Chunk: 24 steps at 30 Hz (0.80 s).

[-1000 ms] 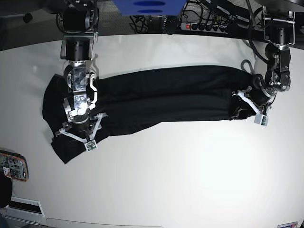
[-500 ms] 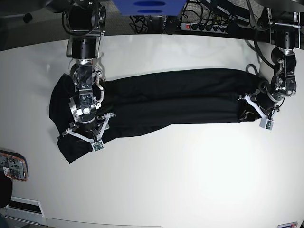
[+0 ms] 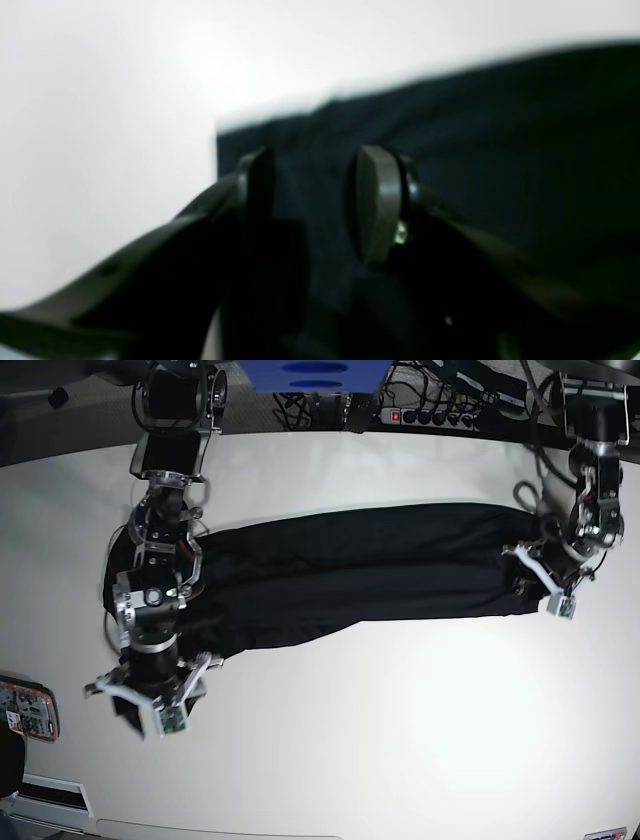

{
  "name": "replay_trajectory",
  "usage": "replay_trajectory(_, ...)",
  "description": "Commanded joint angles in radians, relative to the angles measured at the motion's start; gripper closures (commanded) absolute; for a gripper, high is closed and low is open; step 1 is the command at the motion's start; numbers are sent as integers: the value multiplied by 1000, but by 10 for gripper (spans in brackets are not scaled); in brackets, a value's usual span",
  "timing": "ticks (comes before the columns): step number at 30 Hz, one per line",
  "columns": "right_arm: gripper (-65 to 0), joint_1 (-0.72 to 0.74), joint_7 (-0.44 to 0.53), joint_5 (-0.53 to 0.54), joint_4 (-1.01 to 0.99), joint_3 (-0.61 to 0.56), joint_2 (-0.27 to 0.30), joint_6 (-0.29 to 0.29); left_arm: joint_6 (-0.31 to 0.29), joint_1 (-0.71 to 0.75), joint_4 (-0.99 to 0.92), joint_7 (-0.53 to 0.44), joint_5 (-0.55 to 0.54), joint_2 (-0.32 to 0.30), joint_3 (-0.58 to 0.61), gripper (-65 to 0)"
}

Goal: Fold the T-shirt properly
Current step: 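Open the right gripper and lift it toward the shirt's middle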

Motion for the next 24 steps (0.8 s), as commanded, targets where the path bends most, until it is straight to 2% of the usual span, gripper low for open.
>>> replay_trajectory(1,-300,20,29,0,64,-6,2,-6,2,5,62,-14,-4,-12,-42,-273)
replay_trajectory(3,-300,-12,37,2,124,-41,2,20,2,42,137,-12,-6,-10,-67,-273)
replay_trajectory(5,-300,-121,66,2,135,-93,2,77,-2,82,203,12,-7,-33,-65,-274)
replay_trajectory(7,-300,-207,103,2,148,-125,0,112,-51,110,278,103,-20,-65,-65,-274)
replay_trajectory(10,-300,-264,149,0,158,-165,-2,112,-166,114,371,232,-95,-68,-88,-274)
replay_trajectory(12,-300,-293,160,0,158,-207,-5,112,-209,110,382,301,-161,-70,-156,-274)
replay_trajectory(15,-300,-337,209,0,162,-251,-8,110,-248,93,381,388,-273,-68,-259,-274)
replay_trajectory(19,-300,-383,284,2,165,-274,-8,110,-252,16,335,565,-374,-68,-381,-274)
replay_trajectory(22,-300,-414,349,43,165,-322,-8,110,-263,-70,184,649,-386,-71,-440,-274)
replay_trajectory(24,-300,-431,375,104,165,-360,-8,112,-276,-102,94,657,-385,-74,-438,-274)
